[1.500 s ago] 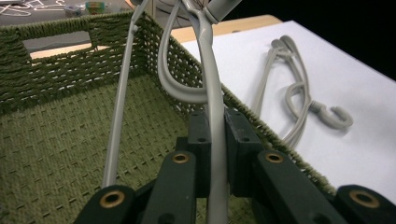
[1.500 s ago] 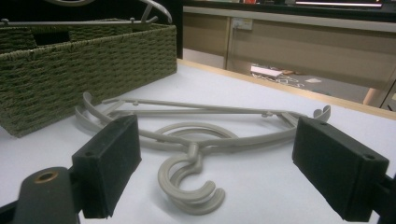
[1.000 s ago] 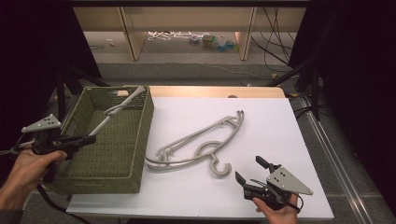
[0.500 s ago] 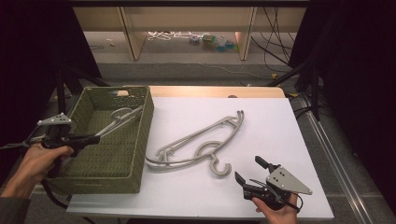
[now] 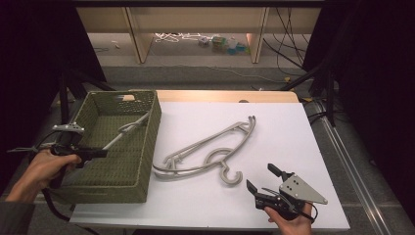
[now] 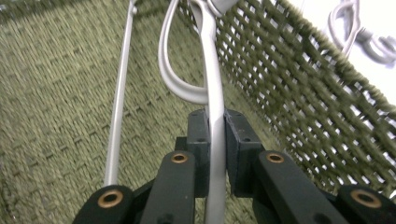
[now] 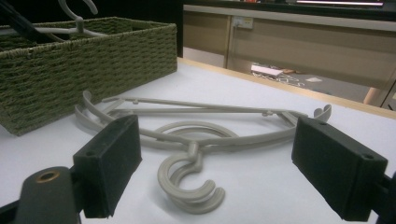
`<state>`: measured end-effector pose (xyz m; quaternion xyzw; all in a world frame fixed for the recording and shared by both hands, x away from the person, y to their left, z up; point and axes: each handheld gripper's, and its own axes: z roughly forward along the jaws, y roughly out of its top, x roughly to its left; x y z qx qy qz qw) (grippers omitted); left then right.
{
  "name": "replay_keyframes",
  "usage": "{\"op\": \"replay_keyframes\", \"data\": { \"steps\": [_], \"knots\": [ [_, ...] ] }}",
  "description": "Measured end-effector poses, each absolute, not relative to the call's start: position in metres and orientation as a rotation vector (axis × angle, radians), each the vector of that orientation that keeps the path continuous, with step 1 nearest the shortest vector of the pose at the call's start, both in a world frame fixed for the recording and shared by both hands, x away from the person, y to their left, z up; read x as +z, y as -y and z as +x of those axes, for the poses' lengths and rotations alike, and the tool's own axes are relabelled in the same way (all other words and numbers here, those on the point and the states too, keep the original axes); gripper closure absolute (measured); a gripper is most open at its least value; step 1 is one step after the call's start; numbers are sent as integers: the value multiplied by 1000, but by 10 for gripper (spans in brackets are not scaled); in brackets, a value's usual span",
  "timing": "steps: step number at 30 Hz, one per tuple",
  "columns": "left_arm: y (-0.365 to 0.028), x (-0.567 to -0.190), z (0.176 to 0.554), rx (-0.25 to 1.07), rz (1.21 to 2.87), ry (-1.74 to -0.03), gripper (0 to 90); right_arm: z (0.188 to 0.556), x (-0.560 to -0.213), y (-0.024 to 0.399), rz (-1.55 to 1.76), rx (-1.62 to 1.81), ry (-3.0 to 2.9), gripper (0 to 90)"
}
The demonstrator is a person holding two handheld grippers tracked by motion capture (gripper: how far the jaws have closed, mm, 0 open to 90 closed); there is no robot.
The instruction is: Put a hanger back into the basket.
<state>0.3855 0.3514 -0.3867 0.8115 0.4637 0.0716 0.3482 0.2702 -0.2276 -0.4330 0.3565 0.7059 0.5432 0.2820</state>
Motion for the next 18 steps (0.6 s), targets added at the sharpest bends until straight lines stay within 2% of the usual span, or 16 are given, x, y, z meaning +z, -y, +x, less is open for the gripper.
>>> {"op": "replay_keyframes", "data": {
  "steps": [13,18],
  "knots": [
    [-345,-400,386,132,2218,-1193,798,270,-432,228,958,1444,-1898,166],
    [-342,-401,384,120,2201,-1209,711,270,-432,228,957,1444,-1898,166]
  ]
}}
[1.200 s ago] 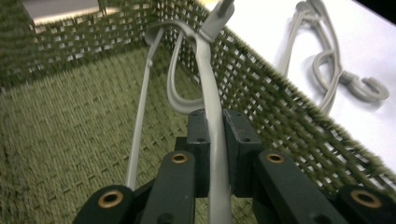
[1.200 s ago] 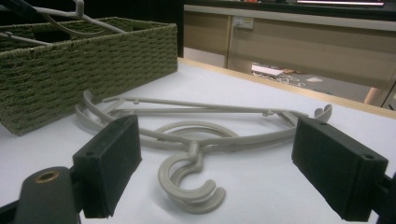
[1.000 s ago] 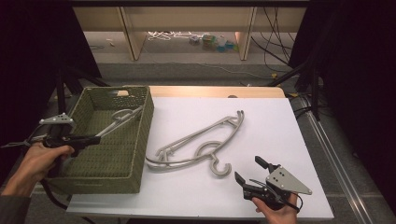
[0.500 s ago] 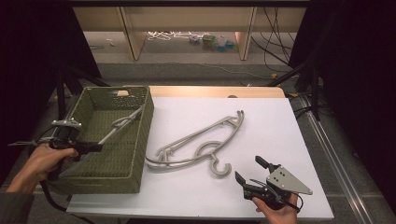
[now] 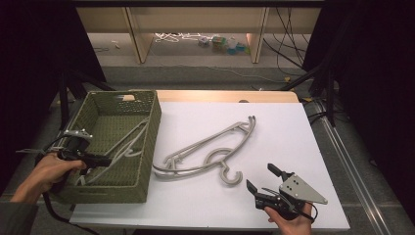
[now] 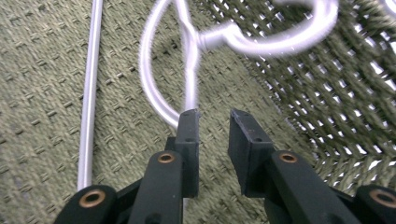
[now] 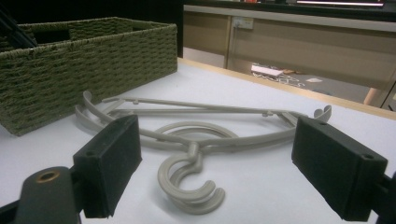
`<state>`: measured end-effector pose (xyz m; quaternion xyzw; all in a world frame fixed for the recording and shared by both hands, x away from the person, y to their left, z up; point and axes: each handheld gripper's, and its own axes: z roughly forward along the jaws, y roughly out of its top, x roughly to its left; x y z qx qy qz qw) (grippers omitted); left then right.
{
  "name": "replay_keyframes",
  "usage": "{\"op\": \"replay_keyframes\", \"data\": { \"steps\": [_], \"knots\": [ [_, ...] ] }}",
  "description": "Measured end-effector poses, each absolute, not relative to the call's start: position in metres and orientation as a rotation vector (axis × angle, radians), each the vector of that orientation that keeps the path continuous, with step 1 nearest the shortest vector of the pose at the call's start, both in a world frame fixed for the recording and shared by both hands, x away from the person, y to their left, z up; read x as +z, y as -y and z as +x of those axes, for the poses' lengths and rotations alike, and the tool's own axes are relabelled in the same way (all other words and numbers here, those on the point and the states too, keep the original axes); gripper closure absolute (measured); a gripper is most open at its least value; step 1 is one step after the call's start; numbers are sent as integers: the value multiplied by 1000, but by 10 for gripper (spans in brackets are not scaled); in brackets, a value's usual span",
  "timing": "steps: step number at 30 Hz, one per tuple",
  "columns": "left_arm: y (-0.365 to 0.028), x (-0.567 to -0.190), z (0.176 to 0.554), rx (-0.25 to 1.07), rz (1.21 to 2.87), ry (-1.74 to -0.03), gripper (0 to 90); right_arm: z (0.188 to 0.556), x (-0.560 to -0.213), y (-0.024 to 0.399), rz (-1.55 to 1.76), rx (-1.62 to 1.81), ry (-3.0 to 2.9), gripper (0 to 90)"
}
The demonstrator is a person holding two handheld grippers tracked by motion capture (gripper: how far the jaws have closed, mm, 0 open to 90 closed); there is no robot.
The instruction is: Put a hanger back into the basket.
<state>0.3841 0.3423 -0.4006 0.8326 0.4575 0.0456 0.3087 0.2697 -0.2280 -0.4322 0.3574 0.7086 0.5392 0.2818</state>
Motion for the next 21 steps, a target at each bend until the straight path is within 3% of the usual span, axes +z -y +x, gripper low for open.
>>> {"op": "replay_keyframes", "data": {
  "steps": [5,9,16,21],
  "knots": [
    [-344,-393,383,165,2153,-1202,617,271,-433,226,950,1473,-1881,166],
    [-338,-381,375,252,2057,-1205,479,271,-433,228,958,1460,-1881,166],
    [-317,-358,357,404,1919,-1165,350,271,-433,227,954,1463,-1877,166],
    [-296,-350,341,499,1792,-1084,305,270,-433,227,963,1471,-1872,165]
  ]
}}
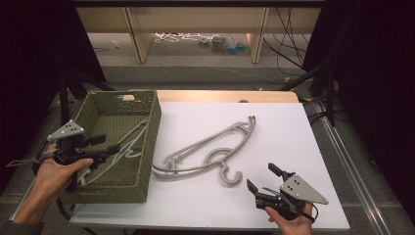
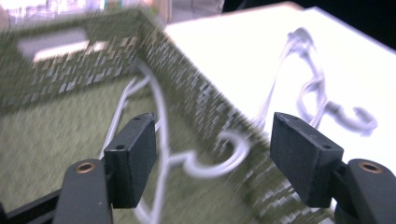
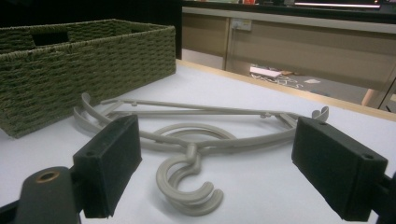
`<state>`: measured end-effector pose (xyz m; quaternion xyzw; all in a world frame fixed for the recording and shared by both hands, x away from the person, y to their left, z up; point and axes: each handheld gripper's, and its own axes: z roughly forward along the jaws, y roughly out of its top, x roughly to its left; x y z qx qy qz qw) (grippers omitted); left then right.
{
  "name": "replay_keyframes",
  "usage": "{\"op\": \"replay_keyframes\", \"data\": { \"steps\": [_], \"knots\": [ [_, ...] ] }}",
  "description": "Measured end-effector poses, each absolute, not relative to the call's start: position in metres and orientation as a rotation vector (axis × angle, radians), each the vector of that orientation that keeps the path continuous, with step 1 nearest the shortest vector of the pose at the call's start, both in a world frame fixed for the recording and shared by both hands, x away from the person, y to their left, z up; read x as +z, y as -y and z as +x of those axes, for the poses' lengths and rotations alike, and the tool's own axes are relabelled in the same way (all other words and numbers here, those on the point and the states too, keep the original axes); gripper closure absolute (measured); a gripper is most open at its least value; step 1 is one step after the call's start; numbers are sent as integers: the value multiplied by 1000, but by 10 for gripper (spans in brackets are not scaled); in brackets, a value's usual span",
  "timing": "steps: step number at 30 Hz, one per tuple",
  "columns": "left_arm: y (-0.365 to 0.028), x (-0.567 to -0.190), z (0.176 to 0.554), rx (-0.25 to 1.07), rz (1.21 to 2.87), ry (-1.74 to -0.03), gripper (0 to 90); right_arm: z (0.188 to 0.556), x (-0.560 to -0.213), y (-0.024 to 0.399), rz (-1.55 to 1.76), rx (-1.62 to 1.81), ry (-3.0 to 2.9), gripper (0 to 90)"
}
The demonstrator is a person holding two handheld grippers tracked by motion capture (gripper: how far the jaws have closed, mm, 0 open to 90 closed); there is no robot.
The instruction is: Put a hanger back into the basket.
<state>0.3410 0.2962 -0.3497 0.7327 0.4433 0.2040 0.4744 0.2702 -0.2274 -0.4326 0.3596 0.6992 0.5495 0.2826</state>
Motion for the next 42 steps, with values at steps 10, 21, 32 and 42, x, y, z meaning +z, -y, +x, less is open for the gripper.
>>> {"op": "replay_keyframes", "data": {
  "steps": [10,21,32,42],
  "knots": [
    [-262,-349,318,517,1646,-972,263,270,-432,227,954,1473,-1871,165],
    [-214,-355,294,495,1689,-865,212,270,-432,228,944,1463,-1868,164],
    [-181,-374,294,414,1673,-888,221,271,-433,228,946,1481,-1858,164],
    [-144,-373,285,439,1726,-832,231,271,-432,228,942,1478,-1870,163]
  ]
}}
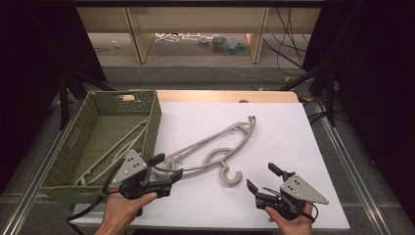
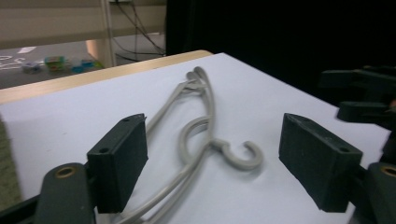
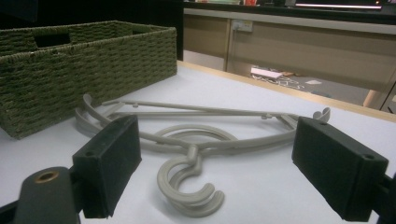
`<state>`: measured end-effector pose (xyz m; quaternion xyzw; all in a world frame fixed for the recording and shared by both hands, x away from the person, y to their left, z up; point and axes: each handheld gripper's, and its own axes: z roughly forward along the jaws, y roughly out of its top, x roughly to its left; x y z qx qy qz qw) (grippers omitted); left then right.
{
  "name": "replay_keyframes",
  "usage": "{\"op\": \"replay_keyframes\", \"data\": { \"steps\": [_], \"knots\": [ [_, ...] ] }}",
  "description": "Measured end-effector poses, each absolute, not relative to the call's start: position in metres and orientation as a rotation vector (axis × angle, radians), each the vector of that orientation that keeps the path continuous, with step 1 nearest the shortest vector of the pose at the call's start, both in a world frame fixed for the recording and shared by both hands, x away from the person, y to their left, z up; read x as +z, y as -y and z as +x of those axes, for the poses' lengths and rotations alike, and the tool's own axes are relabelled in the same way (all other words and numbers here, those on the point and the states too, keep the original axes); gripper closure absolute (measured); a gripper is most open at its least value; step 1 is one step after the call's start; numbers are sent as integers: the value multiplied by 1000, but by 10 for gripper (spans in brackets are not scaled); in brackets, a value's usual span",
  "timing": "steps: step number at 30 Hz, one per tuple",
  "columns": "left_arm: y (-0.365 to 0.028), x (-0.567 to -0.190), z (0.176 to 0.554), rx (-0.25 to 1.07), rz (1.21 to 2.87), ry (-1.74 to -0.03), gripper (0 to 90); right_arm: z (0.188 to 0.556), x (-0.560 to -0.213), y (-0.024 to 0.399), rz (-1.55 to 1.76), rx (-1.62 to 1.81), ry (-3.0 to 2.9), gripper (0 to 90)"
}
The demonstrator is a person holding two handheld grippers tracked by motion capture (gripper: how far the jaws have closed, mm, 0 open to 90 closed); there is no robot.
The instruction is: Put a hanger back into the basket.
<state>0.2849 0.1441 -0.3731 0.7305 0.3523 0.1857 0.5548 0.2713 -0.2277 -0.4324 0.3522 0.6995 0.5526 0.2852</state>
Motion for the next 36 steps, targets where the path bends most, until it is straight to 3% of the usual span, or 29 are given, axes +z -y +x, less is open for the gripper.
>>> {"op": "replay_keyframes", "data": {
  "steps": [12,16,26,36],
  "knots": [
    [-86,-370,317,413,1751,-796,228,271,-432,229,956,1477,-1881,163],
    [-89,-381,328,442,1855,-777,225,272,-432,229,952,1491,-1881,163],
    [-86,-388,333,432,1896,-763,210,271,-431,228,949,1478,-1893,163],
    [-83,-400,354,401,2065,-726,224,270,-431,226,933,1477,-1892,162]
  ]
}}
